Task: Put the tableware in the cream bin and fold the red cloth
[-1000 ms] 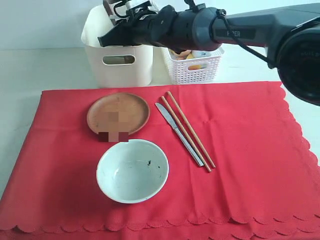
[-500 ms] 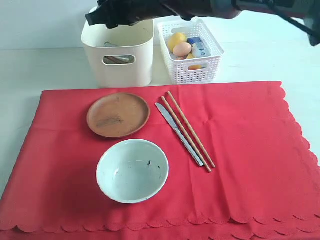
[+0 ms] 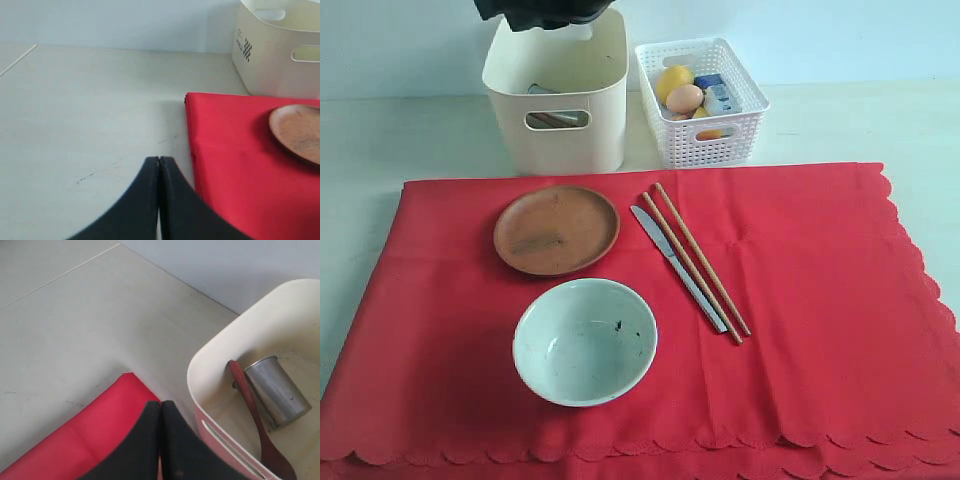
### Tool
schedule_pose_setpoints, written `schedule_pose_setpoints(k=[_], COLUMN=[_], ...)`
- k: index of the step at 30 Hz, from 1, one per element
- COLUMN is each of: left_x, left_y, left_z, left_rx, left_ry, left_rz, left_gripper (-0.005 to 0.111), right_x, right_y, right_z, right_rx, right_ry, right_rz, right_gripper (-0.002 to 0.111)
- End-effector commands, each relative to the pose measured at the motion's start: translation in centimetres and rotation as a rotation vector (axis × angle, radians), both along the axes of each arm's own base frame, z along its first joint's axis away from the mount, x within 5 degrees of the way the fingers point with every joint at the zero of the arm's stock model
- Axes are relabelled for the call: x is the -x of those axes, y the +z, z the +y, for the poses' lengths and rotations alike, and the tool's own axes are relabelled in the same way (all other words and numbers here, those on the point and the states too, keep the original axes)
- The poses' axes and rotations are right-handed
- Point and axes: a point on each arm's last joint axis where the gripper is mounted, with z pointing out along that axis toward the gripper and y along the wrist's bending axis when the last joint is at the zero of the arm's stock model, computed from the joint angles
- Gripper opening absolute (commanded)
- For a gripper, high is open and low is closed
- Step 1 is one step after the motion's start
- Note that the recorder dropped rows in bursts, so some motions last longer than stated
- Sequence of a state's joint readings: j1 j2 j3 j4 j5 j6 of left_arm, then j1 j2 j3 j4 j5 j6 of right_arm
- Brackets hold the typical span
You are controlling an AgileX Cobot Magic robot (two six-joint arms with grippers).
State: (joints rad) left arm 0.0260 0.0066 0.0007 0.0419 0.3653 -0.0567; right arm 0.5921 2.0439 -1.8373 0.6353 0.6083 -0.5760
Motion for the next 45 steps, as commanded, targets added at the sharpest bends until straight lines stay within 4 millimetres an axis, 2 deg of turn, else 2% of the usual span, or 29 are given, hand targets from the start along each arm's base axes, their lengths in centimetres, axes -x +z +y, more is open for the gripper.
schedule_pose_setpoints(k=[1,15,30,45], left_x=[0.0,0.0,0.0,0.0], left_y=[0.2,0.2,0.2,0.2], left_z=[0.0,0.0,0.0,0.0], left_rx=[0.002,0.002,0.002,0.002], left_ry=[0.001,0.001,0.001,0.001], left_rz=[-0.019,-0.019,-0.019,-0.019], left_gripper=[0.000,0.000,0.000,0.000], right_x=[1.0,3.1,7.3,10.7], right_y=[1.5,4.7,4.5,7.0], right_z=[-0.4,-2.3,-6.0,-9.8], right_rx=[0.008,0.072,0.134,0.201], right_ry=[0.017,-0.014,-0.064,-0.140], right_rz=[0.018,0.060,0.026,-0.091], right_gripper=[0.000,0.000,0.000,0.000])
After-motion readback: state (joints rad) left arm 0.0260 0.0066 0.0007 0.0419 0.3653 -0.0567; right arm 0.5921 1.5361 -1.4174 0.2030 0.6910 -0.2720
